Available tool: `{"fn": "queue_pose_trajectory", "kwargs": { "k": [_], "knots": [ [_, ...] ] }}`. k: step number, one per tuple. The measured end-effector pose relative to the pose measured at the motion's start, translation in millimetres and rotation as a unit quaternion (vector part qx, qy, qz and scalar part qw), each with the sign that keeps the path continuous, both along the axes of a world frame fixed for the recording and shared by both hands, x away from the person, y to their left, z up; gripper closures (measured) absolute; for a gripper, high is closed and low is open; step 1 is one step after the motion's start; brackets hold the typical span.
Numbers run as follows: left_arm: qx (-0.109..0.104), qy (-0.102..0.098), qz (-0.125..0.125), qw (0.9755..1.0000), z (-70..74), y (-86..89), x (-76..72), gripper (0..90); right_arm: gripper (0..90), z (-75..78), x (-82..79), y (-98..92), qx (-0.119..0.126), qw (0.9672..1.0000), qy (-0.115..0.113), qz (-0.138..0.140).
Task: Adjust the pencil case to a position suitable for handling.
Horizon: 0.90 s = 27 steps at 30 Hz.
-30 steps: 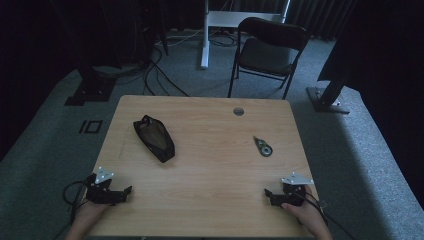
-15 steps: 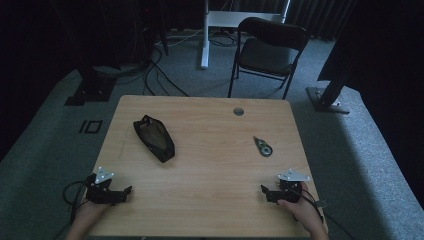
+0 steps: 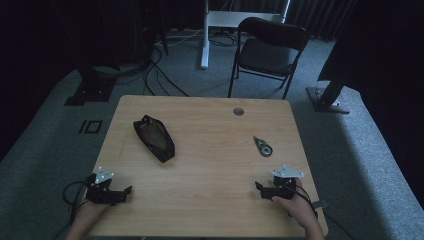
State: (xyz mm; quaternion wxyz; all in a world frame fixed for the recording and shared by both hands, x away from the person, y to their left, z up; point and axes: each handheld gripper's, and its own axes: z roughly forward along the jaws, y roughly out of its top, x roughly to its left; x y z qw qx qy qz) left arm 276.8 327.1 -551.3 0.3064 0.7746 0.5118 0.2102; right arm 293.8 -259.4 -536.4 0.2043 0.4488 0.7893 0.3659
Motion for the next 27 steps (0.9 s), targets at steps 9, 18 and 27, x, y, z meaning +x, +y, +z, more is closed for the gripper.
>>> {"fn": "queue_pose_trajectory", "kwargs": {
  "k": [9,18,27],
  "knots": [
    [0.000,0.000,0.000,1.0000,0.0,0.0,0.0,0.1,13.3,2.9,5.2,14.8,0.004,0.9999,-0.005,0.012],
    [0.000,0.000,0.000,1.0000,0.0,0.0,0.0,0.1,13.7,6.6,11.1,37.2,0.017,0.9994,-0.011,0.029],
    [0.000,0.000,0.000,1.0000,0.0,0.0,0.0,0.1,14.2,9.8,17.0,61.4,0.026,0.9985,-0.018,0.044]
  ]
}}
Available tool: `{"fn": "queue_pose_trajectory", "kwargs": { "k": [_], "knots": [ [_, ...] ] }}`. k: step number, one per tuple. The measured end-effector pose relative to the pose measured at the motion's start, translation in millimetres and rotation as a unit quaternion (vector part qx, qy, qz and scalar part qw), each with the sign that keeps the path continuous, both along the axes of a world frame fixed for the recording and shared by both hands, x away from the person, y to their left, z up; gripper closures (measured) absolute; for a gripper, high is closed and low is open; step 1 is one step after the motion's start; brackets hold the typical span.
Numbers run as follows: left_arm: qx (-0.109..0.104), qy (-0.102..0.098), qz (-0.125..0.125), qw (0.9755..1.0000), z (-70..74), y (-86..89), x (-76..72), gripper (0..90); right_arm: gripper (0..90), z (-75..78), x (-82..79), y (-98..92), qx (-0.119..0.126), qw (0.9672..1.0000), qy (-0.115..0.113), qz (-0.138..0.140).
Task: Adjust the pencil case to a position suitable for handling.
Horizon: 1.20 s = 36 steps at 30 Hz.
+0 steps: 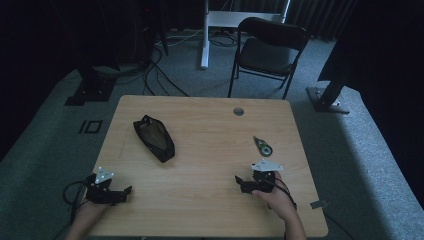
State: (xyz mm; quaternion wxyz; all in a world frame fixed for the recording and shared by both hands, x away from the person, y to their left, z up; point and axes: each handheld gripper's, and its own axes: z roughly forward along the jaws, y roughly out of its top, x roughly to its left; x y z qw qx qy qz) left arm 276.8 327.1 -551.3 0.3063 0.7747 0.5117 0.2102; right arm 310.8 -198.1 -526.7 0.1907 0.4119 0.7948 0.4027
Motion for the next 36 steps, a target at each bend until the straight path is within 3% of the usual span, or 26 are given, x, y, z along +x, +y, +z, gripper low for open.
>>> {"fn": "queue_pose_trajectory", "kwargs": {
  "k": [36],
  "knots": [
    [0.000,0.000,0.000,1.0000,-0.1,0.0,0.0,0.1,16.0,4.3,17.4,76.8,0.015,0.9988,-0.013,0.044]
  ]
}}
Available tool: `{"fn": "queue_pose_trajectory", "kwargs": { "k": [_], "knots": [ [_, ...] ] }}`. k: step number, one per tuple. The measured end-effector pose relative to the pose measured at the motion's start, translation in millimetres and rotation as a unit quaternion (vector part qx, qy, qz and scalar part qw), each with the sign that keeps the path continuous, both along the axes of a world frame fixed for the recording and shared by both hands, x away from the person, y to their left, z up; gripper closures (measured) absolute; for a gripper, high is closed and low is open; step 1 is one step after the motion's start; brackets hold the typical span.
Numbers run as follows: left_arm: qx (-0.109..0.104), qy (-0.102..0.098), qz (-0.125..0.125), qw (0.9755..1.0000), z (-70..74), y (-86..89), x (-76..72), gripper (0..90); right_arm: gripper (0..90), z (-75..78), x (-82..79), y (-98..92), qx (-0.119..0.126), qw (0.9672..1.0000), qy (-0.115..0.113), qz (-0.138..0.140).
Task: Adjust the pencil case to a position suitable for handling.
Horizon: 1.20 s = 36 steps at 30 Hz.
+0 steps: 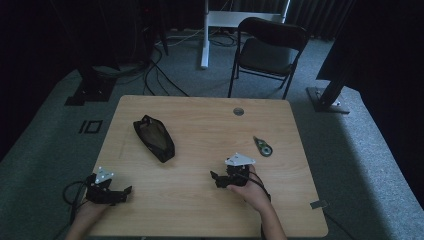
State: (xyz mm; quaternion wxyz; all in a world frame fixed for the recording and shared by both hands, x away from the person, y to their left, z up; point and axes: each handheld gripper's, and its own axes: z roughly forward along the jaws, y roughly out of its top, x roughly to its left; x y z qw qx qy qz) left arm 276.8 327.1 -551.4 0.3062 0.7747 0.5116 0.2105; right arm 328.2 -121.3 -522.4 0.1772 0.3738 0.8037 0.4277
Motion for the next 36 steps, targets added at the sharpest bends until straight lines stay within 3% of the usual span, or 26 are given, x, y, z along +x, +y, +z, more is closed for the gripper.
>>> {"fn": "queue_pose_trajectory", "kwargs": {
  "k": [9,22,36],
  "knots": [
    [0.000,0.000,0.000,1.0000,0.0,0.0,0.0,0.1,16.8,-3.4,2.6,18.7,0.000,1.0000,-0.001,0.006],
    [0.000,0.000,0.000,1.0000,0.0,0.0,0.0,0.1,16.8,-4.0,11.5,57.1,0.029,0.9995,-0.004,0.011],
    [0.000,0.000,0.000,1.0000,0.0,0.0,0.0,0.1,18.3,-3.3,21.1,101.5,0.040,0.9988,-0.006,0.027]
  ]
}}
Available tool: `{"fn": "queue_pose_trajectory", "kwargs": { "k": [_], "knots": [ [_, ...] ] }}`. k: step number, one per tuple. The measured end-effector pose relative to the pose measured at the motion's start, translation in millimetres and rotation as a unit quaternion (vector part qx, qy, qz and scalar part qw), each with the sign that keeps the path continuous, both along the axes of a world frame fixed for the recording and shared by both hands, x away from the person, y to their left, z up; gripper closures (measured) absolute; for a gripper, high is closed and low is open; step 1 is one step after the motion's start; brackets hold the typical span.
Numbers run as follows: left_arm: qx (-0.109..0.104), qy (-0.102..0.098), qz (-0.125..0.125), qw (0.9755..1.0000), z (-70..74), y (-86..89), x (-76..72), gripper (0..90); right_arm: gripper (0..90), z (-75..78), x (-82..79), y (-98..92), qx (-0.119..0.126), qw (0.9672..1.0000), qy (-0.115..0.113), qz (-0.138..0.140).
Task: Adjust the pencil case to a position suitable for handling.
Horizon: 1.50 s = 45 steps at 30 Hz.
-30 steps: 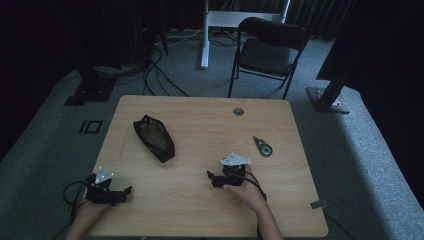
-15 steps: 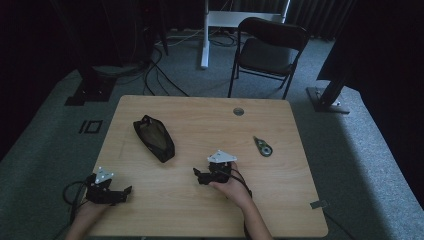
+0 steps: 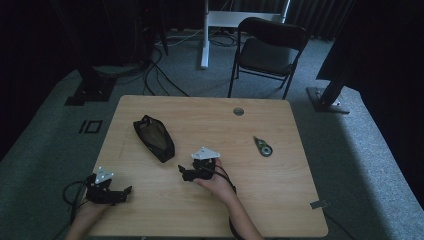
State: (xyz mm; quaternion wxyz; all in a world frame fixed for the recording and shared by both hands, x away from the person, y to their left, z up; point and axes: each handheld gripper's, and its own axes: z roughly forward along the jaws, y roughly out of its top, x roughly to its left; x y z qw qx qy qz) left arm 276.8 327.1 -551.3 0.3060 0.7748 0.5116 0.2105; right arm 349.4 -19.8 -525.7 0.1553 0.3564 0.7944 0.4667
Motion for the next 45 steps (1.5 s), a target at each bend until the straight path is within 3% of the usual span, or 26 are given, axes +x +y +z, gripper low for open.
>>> {"fn": "queue_pose_trajectory", "kwargs": {
  "k": [21,28,33,37,42,45],
  "knots": [
    [0.000,0.000,0.000,1.0000,0.0,0.0,0.0,0.1,23.5,2.9,9.0,49.4,0.008,0.9999,-0.005,0.012],
    [-0.001,-0.001,0.001,1.0000,-0.1,-0.2,0.0,0.1,43.9,4.3,10.9,60.5,-0.002,0.9999,-0.002,0.017],
    [-0.001,0.000,0.001,1.0000,-0.1,-0.2,0.0,0.1,51.9,3.4,15.3,67.2,-0.025,0.9996,-0.009,0.009],
    [-0.001,0.000,0.001,1.0000,0.0,-0.1,0.0,0.1,52.8,4.4,20.1,68.4,-0.028,0.9995,-0.015,-0.006],
    [-0.001,0.000,0.001,1.0000,-0.1,-0.1,0.0,0.1,71.7,2.5,27.4,66.0,-0.021,0.9998,-0.006,0.004],
    [-0.002,-0.001,0.001,1.0000,-0.1,-0.2,0.0,0.1,72.3,3.7,26.3,65.1,-0.030,0.9995,-0.010,0.008]
  ]
}}
